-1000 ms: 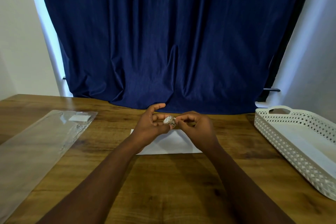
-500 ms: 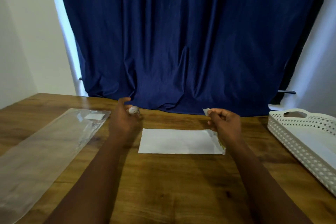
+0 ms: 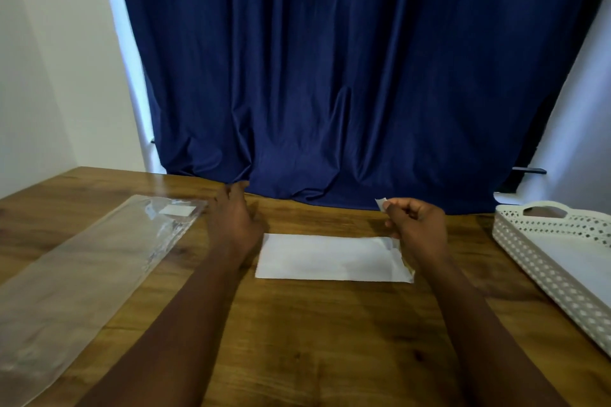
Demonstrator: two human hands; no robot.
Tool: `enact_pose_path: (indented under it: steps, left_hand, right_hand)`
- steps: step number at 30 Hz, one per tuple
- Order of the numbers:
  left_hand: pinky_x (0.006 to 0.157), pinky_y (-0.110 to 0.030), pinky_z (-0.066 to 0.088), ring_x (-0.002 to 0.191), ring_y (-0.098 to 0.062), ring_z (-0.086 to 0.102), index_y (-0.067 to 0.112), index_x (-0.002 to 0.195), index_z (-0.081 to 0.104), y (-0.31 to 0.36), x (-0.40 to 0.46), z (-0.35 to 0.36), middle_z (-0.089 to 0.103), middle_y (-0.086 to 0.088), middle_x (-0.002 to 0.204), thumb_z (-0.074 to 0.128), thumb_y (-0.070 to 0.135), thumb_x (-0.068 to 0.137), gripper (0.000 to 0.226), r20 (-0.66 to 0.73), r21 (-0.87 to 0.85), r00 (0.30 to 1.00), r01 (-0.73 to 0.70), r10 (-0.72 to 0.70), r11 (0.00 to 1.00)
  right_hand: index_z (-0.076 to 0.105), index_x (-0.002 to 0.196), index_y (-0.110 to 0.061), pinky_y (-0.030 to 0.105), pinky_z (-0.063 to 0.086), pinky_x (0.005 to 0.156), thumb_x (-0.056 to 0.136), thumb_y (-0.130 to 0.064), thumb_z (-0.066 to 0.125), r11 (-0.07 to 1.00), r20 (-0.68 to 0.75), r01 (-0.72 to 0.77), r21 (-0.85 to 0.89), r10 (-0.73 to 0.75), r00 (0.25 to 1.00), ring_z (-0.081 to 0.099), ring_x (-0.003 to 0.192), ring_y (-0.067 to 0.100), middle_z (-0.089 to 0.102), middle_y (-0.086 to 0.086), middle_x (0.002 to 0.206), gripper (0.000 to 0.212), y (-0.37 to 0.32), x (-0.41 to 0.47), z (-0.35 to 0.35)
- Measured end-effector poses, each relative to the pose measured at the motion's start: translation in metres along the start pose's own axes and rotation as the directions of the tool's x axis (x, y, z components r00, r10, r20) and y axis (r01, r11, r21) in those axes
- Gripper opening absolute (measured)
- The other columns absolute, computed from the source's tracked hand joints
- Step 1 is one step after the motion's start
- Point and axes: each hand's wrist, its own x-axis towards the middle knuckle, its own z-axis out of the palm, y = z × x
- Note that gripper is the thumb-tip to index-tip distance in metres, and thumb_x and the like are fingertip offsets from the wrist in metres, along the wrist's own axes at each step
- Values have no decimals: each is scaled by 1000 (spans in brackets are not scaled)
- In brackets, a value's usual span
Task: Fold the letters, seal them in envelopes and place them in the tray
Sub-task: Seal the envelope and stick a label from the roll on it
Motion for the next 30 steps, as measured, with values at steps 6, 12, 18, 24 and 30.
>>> enact_pose_path:
  steps: [6,12,18,24,30]
  left_hand:
    - [115,-41,38,139,-16,44,25,148,49,84,-55,31,50,4,151,55,54,100,57,375,-278,757,-460,536,843]
    - [129,-47,8,158,-16,8,33,162,21,93,-74,49,13,6,172,36,69,100,73,704,-78,576,-517,415,852]
    - [120,-37,32,148,-13,35,35,152,43,84,-58,34,36,9,163,65,63,89,73,689,-165,605,-405,398,899]
    - [97,-34,52,117,-9,59,33,133,63,85,-49,22,64,11,131,65,42,93,41,556,-215,627,-526,546,823]
    - [67,-30,43,87,-9,65,40,116,63,80,-37,-1,72,16,101,56,31,82,36,319,-45,753,-595,576,802]
  right_hand:
    - [76,86,-27,29,60,60,91,-26,73,1000,-63,8,-17,-9,998,71,68,11,75,-5,74,5,0,4,-13]
    - [75,86,-30,21,57,59,92,-25,72,995,-33,46,-91,-50,998,72,72,7,76,-12,77,8,1,4,-15]
    - [74,84,-35,24,60,61,91,-29,72,988,-35,55,-144,-61,998,72,75,3,75,-19,79,9,2,4,-13]
    - [75,84,-32,22,58,55,91,-28,72,993,-30,49,-105,-53,998,72,70,9,75,-13,76,9,0,3,-14]
    - [74,85,-33,30,59,65,91,-22,71,998,-65,55,-34,-58,996,72,74,8,76,-13,79,12,-5,5,-17]
